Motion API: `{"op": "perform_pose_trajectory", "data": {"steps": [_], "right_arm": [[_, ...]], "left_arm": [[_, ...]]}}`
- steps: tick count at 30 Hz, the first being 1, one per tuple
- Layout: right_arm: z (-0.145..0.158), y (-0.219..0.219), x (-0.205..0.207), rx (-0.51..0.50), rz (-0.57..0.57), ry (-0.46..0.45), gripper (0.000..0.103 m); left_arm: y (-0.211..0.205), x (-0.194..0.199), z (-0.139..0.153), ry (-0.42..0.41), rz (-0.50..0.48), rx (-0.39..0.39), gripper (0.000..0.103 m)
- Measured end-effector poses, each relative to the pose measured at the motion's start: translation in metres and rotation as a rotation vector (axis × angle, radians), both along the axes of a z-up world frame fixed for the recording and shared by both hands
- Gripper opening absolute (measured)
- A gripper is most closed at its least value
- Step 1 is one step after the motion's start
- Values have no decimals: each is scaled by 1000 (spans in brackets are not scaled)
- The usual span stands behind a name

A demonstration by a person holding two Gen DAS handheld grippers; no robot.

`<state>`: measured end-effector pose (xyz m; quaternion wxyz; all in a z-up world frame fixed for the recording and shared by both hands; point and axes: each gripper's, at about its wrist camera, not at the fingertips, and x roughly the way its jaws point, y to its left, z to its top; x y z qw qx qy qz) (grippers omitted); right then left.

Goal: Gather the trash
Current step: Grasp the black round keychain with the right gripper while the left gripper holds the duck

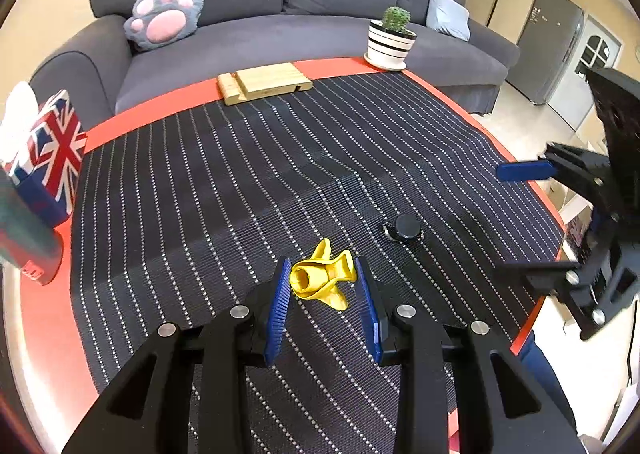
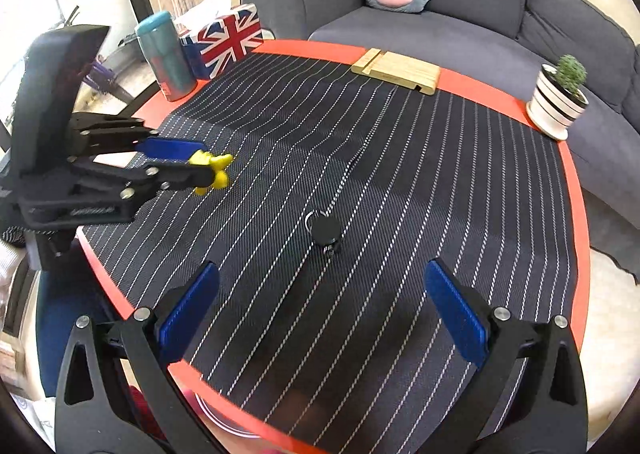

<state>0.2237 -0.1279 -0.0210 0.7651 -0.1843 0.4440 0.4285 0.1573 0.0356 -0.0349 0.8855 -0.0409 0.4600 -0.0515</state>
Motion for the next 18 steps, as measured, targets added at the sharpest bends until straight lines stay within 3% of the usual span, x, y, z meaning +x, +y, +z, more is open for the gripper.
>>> {"op": "perform_pose_trajectory", "data": {"steps": [8,11,12,15,18], "right_arm": [[-19,39,23,-85,76,101,100],[-26,51,26,-133,90,86,99],[-27,53,27,-143,91,84,97],[-36,59,31,-186,91,90,76],[-42,59,34,-189,87,100,68]], "left_arm": [[10,-6,0,4,16,-8,32],[13,-7,0,5,19,-8,32],[13,-7,0,5,21,-8,32],[15,-9,0,6,22,-11,32],[17,-10,-2,7,23,-15,32]]}}
